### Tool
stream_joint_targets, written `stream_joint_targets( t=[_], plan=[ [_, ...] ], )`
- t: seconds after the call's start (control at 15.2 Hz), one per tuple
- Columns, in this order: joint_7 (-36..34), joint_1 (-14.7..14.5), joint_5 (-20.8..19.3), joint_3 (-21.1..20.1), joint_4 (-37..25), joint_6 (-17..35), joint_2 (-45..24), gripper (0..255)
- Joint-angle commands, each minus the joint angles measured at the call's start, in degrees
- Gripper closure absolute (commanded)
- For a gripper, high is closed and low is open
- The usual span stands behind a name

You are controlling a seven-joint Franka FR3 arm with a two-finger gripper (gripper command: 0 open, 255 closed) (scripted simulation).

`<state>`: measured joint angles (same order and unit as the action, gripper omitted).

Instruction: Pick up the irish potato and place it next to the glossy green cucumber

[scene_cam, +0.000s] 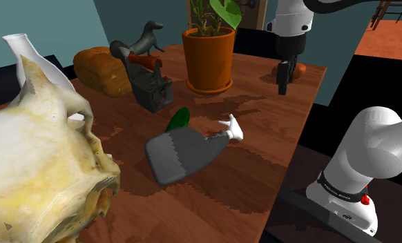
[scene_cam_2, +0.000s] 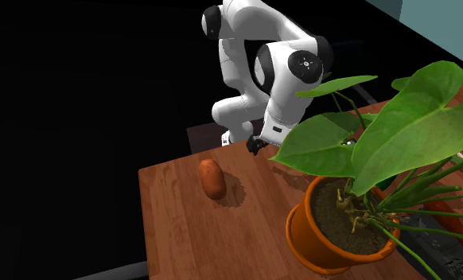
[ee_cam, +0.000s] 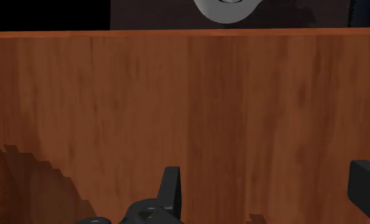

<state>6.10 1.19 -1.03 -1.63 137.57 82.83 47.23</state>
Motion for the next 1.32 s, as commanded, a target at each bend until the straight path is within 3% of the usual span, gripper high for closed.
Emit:
stream_joint_targets(
  t=[0.0,0.92,1.25],
  plan=[
    [0.0,0.0,0.0,0.0,0.0,0.0,0.0,0],
    [17.1,6.0,-12.9,18.7,-2.5,10.7,2.9,0],
    [17.8,6.4,-13.9,20.4,0.3,14.2,3.1,0]
  ],
)
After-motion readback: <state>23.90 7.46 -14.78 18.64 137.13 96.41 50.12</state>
